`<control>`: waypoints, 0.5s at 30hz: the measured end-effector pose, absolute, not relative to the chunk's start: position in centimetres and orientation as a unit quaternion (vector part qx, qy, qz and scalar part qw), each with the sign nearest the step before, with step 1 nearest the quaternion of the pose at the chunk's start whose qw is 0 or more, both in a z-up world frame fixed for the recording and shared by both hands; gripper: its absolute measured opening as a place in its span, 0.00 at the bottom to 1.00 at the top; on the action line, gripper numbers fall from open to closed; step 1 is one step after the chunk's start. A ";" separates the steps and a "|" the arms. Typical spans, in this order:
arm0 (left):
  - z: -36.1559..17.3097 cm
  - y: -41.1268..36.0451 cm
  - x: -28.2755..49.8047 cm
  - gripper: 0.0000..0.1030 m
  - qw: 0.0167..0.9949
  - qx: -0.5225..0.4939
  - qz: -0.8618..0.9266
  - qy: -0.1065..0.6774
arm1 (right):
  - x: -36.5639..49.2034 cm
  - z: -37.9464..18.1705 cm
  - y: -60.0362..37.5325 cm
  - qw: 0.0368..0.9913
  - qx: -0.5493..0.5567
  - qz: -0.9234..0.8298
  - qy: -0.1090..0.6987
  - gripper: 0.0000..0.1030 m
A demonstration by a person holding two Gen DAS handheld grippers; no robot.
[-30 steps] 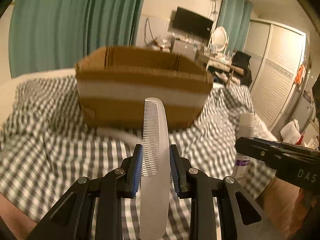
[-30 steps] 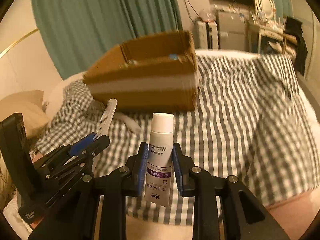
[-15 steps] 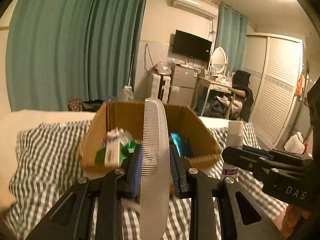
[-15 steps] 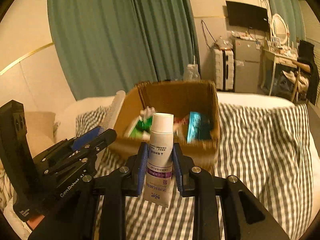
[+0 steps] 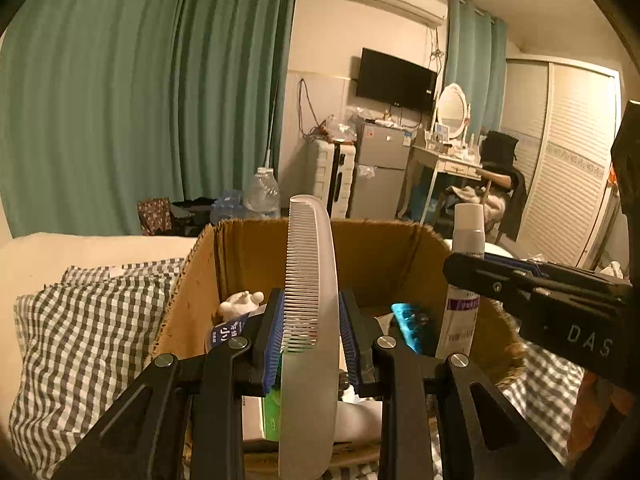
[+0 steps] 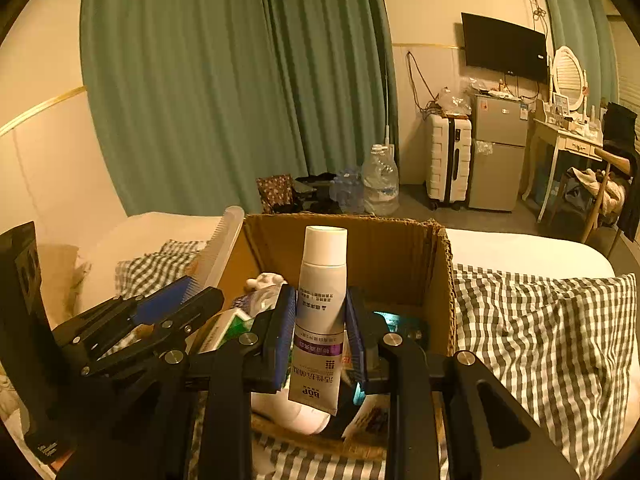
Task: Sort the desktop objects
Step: 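Carry the comb and white tube over the cardboard box and release both inside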
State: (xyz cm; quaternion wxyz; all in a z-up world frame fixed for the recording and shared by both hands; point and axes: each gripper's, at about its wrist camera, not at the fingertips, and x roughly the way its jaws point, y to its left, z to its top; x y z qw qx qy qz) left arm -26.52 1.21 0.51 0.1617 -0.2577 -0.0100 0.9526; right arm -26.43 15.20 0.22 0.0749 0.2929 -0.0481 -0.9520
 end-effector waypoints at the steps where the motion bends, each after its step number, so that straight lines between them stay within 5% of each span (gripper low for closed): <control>1: 0.1 1.2 -26.7 0.27 0.159 -0.259 0.952 -0.009 | -26.5 0.0 15.3 0.072 0.292 -0.952 -0.050 0.26; 3: -0.6 1.1 -27.0 0.33 0.151 -0.266 0.952 -0.007 | -26.8 -0.4 15.6 0.064 0.292 -0.953 -0.053 0.43; 4: -0.9 1.0 -27.0 0.48 0.146 -0.271 0.951 -0.009 | -26.6 -0.5 15.7 0.061 0.289 -0.954 -0.055 0.53; 6: -1.3 0.8 -27.0 0.68 0.135 -0.276 0.952 -0.018 | -26.4 -0.3 16.1 0.053 0.284 -0.955 -0.060 0.55; 10: -0.9 -0.6 -25.7 0.90 0.108 -0.271 0.955 -0.046 | -24.8 0.9 16.0 0.049 0.277 -0.958 -0.057 0.55; 15: 1.1 -3.0 -23.0 1.00 0.075 -0.267 0.958 -0.078 | -21.5 3.1 15.9 0.049 0.262 -0.962 -0.059 0.65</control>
